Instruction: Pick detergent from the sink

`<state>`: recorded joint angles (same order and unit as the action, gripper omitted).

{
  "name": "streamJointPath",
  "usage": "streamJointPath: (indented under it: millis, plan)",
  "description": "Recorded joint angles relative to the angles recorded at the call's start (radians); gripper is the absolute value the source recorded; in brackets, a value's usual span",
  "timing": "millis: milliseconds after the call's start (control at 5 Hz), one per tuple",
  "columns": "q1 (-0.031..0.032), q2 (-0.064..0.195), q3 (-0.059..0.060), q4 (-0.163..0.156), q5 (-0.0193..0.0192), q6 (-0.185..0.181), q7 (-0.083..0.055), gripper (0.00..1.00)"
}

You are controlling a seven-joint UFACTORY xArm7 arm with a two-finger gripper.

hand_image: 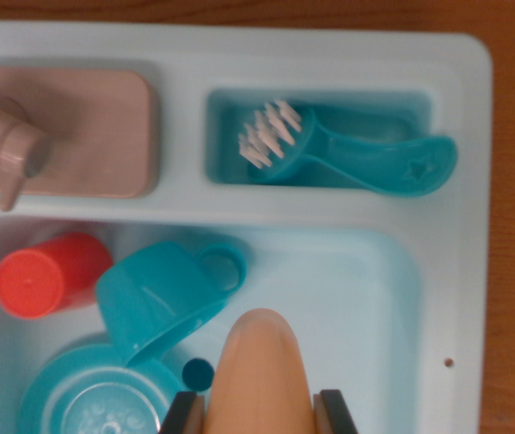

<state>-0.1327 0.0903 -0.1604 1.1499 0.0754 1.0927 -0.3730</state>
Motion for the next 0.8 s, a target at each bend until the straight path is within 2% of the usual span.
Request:
streamJointPath:
  millis: [200, 400, 600, 800]
  plan:
    - [0.0004, -0.016, 0.000, 0.031, -0.0049, 0.047, 0.005, 1.00]
    - [0.0004, -0.016, 0.000, 0.031, -0.0049, 0.047, 0.005, 1.00]
    - [0.0008, -0.033, -0.001, 0.063, -0.0097, 0.094, 0.010, 1.00]
    - [0.0008, -0.033, -0.001, 0.063, -0.0097, 0.094, 0.010, 1.00]
